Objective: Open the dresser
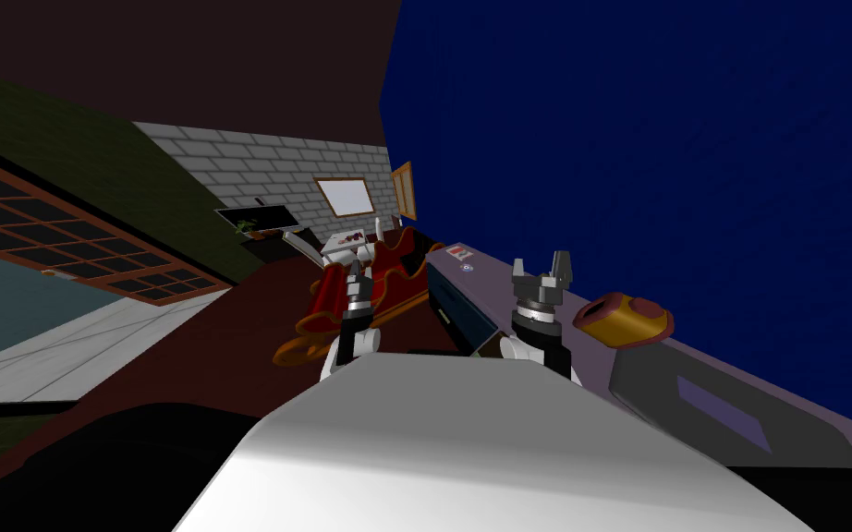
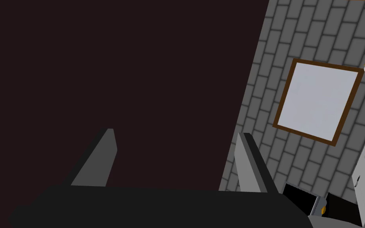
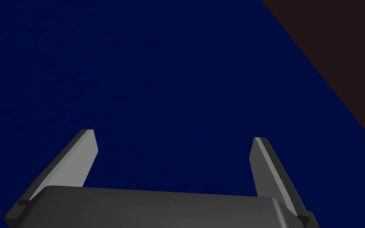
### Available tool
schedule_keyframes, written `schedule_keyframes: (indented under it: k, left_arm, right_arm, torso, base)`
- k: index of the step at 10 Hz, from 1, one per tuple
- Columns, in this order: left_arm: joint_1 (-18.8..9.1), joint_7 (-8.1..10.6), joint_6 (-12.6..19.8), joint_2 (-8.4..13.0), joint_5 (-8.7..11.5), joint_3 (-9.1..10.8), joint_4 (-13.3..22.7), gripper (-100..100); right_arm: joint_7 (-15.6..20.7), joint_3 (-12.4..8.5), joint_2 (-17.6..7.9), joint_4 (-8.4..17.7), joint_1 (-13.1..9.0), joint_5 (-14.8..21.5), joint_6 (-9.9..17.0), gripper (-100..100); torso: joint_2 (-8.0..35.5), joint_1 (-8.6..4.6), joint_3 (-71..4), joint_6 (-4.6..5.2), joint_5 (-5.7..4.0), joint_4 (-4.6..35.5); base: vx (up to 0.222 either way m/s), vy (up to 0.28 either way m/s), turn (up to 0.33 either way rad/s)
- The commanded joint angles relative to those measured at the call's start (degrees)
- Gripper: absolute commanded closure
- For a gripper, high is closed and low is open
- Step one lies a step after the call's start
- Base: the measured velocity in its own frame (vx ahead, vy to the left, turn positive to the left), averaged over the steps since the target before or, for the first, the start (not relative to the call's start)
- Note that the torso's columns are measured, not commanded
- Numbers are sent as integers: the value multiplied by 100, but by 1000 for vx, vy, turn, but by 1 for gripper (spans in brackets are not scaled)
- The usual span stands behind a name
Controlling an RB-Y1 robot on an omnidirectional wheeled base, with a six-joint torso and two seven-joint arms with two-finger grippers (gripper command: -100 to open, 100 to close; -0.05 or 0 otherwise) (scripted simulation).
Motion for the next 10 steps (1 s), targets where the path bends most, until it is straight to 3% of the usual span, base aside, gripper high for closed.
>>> schedule_keyframes:
  k: [1, 9, 10]
  left_arm:
    - [0, 0, 0, 0, 0, 0, 0, 0]
    - [0, 0, -1, 0, 0, 0, -2, 0]
    - [0, 0, -1, 0, 0, 0, -2, 0]
  right_arm:
    - [0, 0, 0, 0, 0, 0, 0, 0]
    - [0, 0, 0, -2, 0, 0, -1, 0]
    - [19, 5, -192, 77, -40, 64, 70, -100]
  torso:
    - [232, 0, -467, 0, 0, 235]
    - [3539, 0, -7073, 0, 0, 3537]
    - [3962, 0, -7919, 0, 0, 3960]
  base:
    - [0, 0, 0]
    - [0, 0, 0]
    - [10, 19, 5]
